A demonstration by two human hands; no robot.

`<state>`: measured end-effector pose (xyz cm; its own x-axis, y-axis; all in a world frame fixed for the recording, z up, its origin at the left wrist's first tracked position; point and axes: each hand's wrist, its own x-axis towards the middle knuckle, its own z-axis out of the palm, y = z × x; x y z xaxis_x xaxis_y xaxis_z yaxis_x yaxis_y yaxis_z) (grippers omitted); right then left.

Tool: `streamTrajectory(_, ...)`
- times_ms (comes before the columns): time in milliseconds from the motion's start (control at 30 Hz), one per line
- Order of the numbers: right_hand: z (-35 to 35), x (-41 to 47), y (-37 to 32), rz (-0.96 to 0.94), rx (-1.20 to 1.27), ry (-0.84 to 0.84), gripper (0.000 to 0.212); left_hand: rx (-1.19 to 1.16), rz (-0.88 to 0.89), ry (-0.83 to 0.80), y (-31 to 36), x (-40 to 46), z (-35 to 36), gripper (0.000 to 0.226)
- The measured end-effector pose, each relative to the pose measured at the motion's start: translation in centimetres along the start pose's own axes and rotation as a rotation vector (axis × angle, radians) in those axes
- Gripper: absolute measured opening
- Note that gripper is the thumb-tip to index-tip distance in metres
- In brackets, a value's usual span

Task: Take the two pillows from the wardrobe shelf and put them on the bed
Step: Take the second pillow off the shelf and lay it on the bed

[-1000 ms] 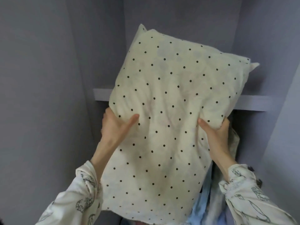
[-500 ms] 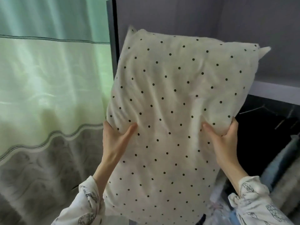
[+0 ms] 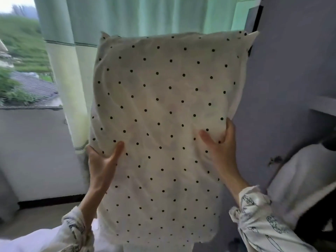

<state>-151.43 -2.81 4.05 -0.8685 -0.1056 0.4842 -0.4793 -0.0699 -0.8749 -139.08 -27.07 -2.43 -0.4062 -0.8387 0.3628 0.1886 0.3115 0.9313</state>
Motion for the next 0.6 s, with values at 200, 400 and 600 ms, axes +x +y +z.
streamTrajectory(200,12.5,4.9,2.6,-0.047,-0.002,-0.136,0.072,0.000,-0.107,0.144,-3.7,7.9,-4.8,0.097)
streamTrajectory(400,23.8,9.5,6.2,-0.083,0.023,-0.285,0.070,0.066,-0.106,0.277,-7.1,15.0,-8.4,0.084)
streamTrajectory(600,34.6,13.5,9.4,-0.080,0.124,-0.461,0.067,0.188,-0.077,0.455,-9.1,21.0,-11.8,0.093)
